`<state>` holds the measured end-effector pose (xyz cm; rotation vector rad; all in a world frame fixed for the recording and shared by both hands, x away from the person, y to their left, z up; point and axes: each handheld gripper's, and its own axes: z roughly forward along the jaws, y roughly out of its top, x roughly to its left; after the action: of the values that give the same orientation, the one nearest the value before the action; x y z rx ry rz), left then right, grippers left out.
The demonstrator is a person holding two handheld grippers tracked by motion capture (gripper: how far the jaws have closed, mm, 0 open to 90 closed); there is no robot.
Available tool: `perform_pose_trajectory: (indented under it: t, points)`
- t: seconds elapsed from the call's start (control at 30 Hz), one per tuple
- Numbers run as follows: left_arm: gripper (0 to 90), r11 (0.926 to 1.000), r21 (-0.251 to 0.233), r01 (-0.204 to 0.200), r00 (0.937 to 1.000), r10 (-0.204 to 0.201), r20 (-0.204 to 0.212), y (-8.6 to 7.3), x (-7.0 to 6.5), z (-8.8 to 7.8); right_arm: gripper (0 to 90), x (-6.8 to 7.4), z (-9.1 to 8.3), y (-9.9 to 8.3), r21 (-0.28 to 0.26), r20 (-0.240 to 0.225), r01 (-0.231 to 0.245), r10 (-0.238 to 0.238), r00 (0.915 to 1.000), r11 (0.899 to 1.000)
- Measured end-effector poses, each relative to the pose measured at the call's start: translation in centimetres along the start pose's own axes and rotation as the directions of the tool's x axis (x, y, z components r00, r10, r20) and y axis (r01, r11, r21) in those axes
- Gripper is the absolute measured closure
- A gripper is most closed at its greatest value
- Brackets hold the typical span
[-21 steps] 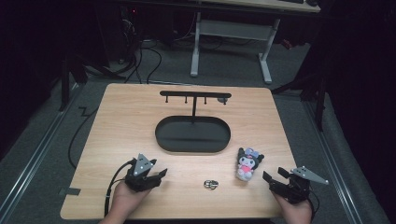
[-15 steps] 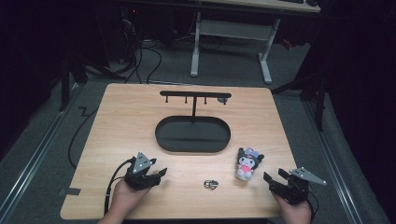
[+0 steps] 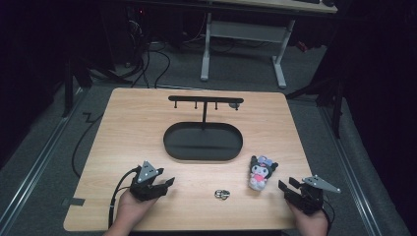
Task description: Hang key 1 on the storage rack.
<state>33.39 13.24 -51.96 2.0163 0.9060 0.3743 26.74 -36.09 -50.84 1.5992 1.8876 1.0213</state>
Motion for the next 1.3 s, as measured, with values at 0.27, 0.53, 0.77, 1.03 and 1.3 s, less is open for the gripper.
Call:
perform_pose_trajectory:
  t: [0.27, 0.53, 0.77, 1.03, 1.3]
  points:
    - [43.6, 1.0, -0.001, 0.002, 0.9999, -0.002, -0.01, -1.1, -0.1, -1.5, 90.0, 0.4, 2.6, 1.5, 0.068, -0.015, 0.055, -0.054, 0.9984, 0.996]
    - [43.5, 0.9986, 0.0, 0.054, 0.9974, -0.054, -0.048, -2.7, 0.6, -3.5, 85.9, 0.7, 5.9, 3.7, 0.071, -0.01, 0.12, -0.119, 0.9928, 0.99]
    - [41.9, 0.9989, -0.032, 0.034, 0.9993, -0.035, -0.017, -1.6, 0.2, -2.6, 75.9, 1.8, 3.0, 3.3, 0.002, -0.042, 0.115, -0.114, 0.9926, 0.993]
    - [38.1, 0.9989, -0.046, -0.011, 0.9997, 0.012, 0.02, 0.1, -0.8, -0.6, 83.0, 5.2, -0.8, 2.4, -0.074, -0.102, 0.124, -0.131, 0.9861, 0.99]
    - [38.3, 0.9995, -0.03, -0.011, 0.9997, 0.012, 0.021, -0.6, -0.7, -1.2, 83.4, 8.9, 2.1, 1.8, 0.01, -0.253, 0.188, -0.179, 0.9507, 0.982]
